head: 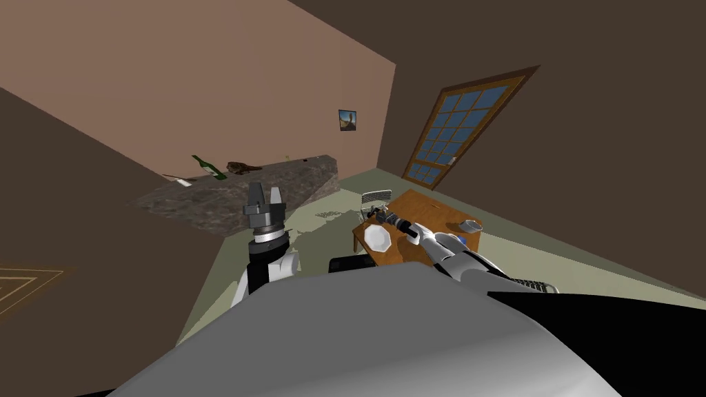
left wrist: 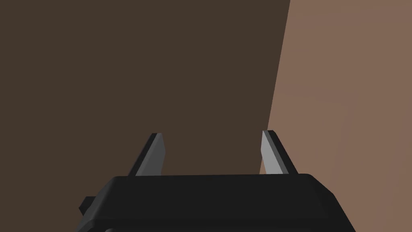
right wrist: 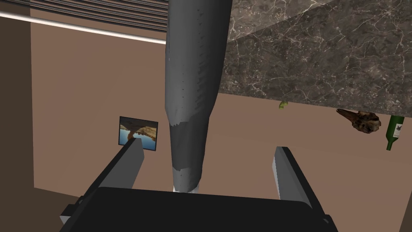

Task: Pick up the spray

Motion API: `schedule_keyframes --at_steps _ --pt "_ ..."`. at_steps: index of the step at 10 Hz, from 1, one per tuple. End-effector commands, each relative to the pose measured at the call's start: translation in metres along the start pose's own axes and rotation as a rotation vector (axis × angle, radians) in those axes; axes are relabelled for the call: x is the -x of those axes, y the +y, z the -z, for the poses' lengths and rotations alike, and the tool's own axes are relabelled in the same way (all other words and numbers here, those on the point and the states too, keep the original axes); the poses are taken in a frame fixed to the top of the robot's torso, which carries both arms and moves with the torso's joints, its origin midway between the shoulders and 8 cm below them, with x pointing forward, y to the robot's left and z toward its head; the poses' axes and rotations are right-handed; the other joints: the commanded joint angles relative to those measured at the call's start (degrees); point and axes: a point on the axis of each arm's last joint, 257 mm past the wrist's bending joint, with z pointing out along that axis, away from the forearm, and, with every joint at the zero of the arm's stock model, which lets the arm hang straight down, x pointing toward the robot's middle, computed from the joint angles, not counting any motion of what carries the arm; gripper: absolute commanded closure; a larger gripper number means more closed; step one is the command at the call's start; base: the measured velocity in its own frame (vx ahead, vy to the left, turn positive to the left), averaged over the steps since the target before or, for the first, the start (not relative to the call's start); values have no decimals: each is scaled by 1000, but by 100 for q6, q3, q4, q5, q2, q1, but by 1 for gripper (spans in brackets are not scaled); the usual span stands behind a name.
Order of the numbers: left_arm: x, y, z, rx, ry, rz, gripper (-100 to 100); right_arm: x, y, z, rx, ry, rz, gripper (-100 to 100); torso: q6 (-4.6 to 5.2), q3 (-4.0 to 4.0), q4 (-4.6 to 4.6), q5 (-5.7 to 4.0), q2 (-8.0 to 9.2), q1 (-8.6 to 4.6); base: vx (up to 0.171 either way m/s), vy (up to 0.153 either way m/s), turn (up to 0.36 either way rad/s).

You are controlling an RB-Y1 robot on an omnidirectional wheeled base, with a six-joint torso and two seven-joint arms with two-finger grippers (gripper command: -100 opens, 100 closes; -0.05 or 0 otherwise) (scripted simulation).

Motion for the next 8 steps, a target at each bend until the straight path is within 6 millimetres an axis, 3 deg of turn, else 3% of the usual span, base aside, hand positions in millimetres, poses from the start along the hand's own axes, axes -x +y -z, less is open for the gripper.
schedule_keyframes --at_steps 1,2,5,7,8 --pt "0 0 0 0 0 0 0 0 2 -3 7 -1 3 -100 0 0 0 0 0 0 28 10 35" --pt "0 0 0 0 0 0 0 4 14 -11 48 -4 20 -100 -1 3 1 -1 5 -4 50 21 -276" --pt "0 0 0 0 0 0 0 8 27 -18 90 -7 37 -100 6 -3 -1 2 -5 7 66 45 -215" --pt "0 0 0 0 0 0 0 15 52 -30 173 -9 73 -100 3 -9 -3 2 -15 7 97 55 -356" --pt "0 0 0 0 0 0 0 12 44 -27 146 -8 62 -100 5 -11 -5 3 -19 12 42 44 -90"
